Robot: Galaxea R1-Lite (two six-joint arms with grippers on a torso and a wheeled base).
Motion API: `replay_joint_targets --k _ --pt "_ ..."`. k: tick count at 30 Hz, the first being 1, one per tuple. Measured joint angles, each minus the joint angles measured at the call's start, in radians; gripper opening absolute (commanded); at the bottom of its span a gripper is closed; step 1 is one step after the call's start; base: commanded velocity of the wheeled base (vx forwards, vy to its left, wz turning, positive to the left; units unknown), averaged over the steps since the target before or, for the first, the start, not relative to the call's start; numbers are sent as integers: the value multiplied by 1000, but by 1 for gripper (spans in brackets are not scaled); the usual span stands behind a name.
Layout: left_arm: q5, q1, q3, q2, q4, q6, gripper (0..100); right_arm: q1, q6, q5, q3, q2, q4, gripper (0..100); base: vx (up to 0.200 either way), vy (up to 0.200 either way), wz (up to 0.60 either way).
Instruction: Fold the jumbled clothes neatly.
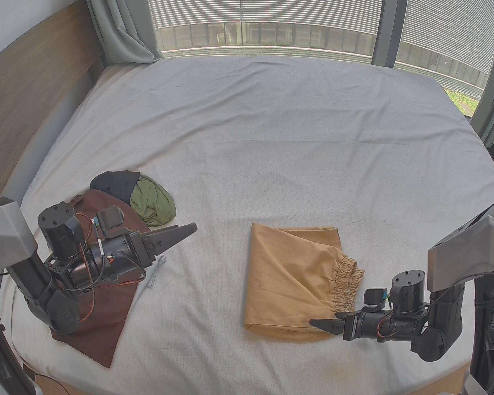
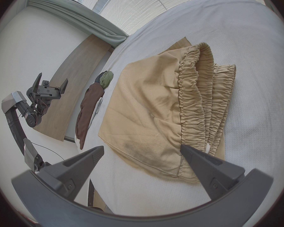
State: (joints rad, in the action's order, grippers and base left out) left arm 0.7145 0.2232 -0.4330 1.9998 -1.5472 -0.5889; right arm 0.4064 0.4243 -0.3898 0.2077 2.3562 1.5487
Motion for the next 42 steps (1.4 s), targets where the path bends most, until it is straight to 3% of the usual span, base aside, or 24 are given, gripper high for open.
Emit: replay_joint_targets --k 9,30,37,42 --pt "0 1 28 -8 0 28 100 0 -1 -2 -39 -118 -10 100 0 0 0" --pt "-20 -1 125 4 0 472 100 -56 -61 0 -93 -176 -6 100 0 0 0" --pt "36 -29 134 21 0 674 100 -80 -89 0 -101 -162 -6 100 0 0 0" --pt "46 -40 127 32 0 701 100 -116 -145 2 -103 -130 -6 100 0 0 0"
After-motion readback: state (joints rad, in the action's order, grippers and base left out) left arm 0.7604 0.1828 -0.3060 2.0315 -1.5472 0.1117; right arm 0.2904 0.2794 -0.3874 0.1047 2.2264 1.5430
